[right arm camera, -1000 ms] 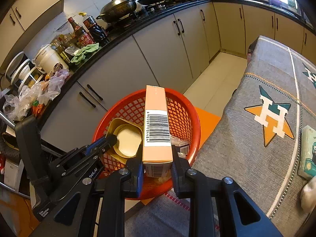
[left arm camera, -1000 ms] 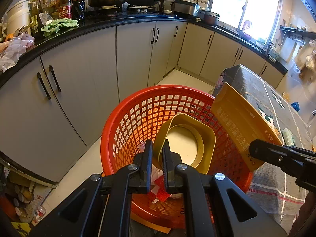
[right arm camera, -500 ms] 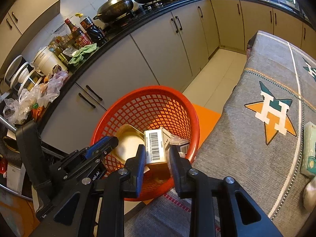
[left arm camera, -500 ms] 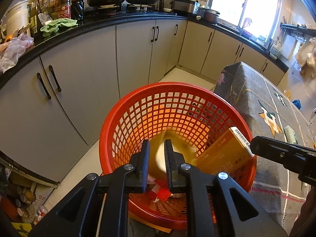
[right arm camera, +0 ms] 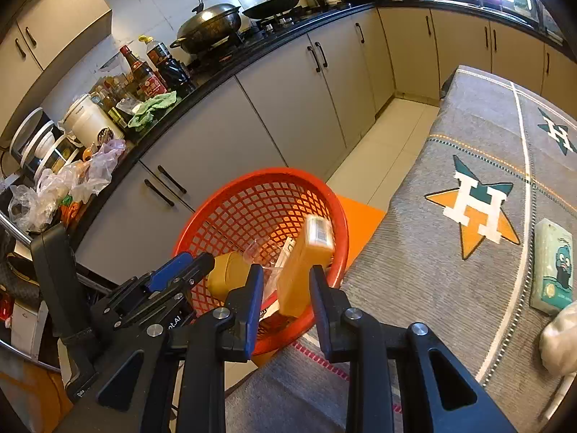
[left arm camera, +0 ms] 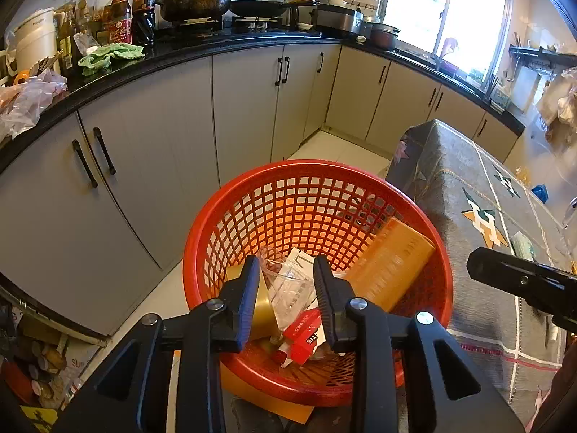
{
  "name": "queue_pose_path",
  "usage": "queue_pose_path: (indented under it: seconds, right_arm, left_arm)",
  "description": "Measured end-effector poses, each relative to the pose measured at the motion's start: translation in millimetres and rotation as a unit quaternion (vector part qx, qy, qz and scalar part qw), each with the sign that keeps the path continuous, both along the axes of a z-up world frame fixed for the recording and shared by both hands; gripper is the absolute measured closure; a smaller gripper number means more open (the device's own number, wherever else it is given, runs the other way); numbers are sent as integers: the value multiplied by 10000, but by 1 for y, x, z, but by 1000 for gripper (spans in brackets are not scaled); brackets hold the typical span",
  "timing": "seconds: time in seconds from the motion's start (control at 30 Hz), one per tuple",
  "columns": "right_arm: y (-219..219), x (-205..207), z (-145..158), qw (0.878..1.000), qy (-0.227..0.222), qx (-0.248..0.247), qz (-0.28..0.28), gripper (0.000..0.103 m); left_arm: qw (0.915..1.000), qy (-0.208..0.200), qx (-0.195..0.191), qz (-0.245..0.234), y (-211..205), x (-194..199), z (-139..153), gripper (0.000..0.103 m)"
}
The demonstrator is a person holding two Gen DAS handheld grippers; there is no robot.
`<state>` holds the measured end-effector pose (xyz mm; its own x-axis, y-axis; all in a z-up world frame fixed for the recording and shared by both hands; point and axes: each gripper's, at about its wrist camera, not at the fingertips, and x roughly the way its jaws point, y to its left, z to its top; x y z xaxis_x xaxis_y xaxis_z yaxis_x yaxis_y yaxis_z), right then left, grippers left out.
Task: Collect trash
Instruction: 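Open both tools to drop the container and box into the basket, then move both tools back over the remaining trash on the table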
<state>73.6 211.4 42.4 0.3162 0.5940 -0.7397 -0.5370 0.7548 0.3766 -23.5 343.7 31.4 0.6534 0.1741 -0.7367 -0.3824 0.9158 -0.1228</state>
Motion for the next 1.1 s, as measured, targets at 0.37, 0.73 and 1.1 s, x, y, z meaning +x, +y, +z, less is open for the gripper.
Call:
queue_pose_path:
  seconds: [0.37,0.73,1.1]
  right_arm:
    - [-14,-12,8,9997,-193,-6,-141,63]
    - [-56,-37,11,9980,-335,33,-530,61]
    - [-135,-66,18,9936,-454,216,-1012,47]
  left_arm:
    - [9999,-58,93,-6,-8,-8,7,71]
    - [9991,-236,321,-114,-32,-25,22,65]
    - [9963,-308,471,-652,-94,-26,35,64]
